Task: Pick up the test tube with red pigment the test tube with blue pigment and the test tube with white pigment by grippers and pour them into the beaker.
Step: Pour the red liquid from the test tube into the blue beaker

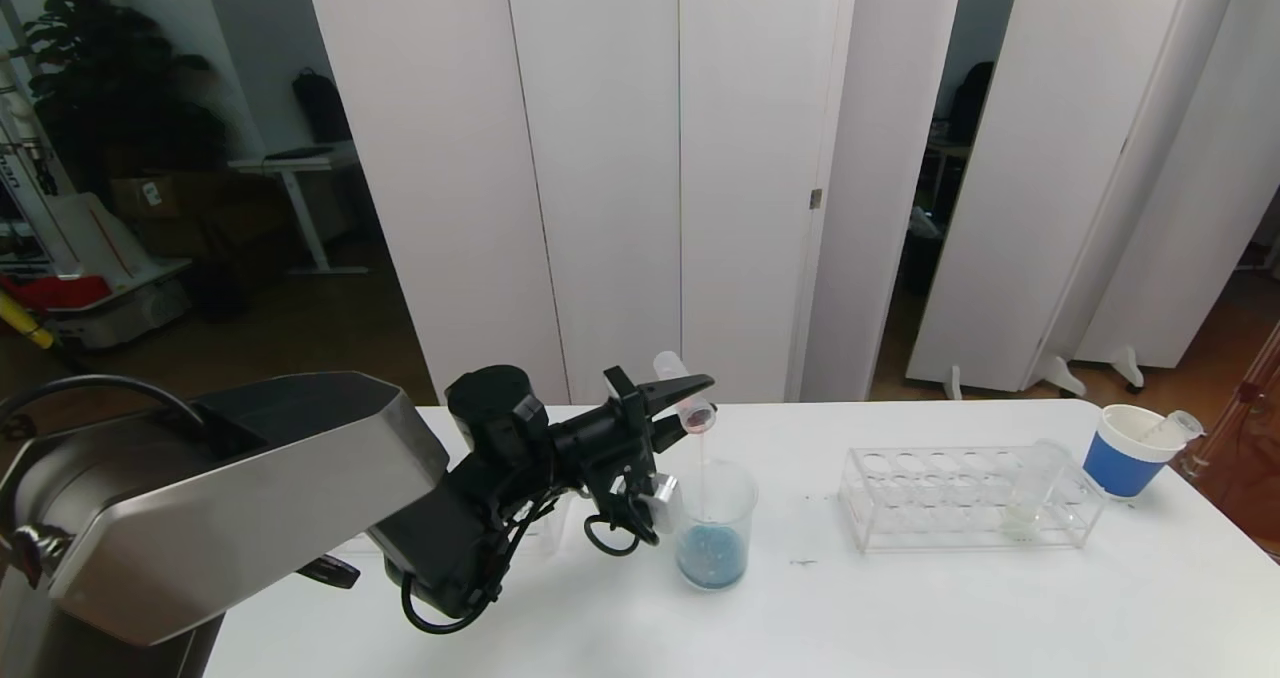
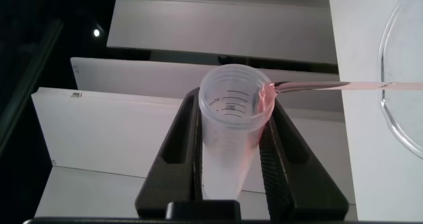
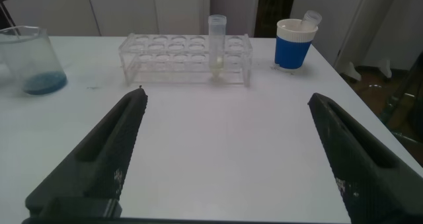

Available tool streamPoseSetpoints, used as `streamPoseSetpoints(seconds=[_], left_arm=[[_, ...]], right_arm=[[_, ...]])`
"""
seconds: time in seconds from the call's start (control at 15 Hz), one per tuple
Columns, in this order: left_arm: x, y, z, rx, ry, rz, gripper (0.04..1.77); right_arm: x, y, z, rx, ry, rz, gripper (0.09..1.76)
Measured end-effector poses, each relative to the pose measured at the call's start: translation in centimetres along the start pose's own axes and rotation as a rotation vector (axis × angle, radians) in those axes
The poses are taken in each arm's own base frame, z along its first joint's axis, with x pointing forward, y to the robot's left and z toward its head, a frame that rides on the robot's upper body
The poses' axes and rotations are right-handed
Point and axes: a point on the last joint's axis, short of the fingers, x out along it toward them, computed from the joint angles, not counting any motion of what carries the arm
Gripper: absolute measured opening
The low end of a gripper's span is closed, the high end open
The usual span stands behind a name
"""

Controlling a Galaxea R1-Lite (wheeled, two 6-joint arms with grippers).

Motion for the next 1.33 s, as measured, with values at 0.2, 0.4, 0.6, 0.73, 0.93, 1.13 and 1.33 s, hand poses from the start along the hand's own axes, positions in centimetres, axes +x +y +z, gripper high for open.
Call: streamPoseSetpoints(seconds=[0.2, 0.4, 0.6, 0.73, 0.93, 1.13, 1.33], left_arm=[[0.23, -0.10, -0.20, 0.008, 0.000, 0.006, 0.58], [0.31, -0.38, -0.35, 0.010, 0.003, 0.003, 0.58], [0.39, -0.51, -0.51, 0.013, 0.011, 0.005, 0.58], [0.34, -0.52, -0.63, 0.016, 0.014, 0.005, 0.58], [0.23, -0.50, -0.72, 0.017, 0.017, 0.004, 0.58], [0.07, -0.40, -0.72, 0.015, 0.019, 0.003, 0.58], [-0.15, -0.03, -0.80, 0.017, 0.025, 0.007, 0.58]], right_arm=[[0.00, 0.00, 0.00, 0.000, 0.000, 0.000, 1.75], [0.00, 0.00, 0.00, 0.000, 0.000, 0.000, 1.75], [0.00, 0.00, 0.00, 0.000, 0.000, 0.000, 1.75], [0.00, 0.00, 0.00, 0.000, 0.000, 0.000, 1.75], [0.00, 0.00, 0.00, 0.000, 0.000, 0.000, 1.75], [0.00, 0.00, 0.00, 0.000, 0.000, 0.000, 1.75], [0.00, 0.00, 0.00, 0.000, 0.000, 0.000, 1.75]])
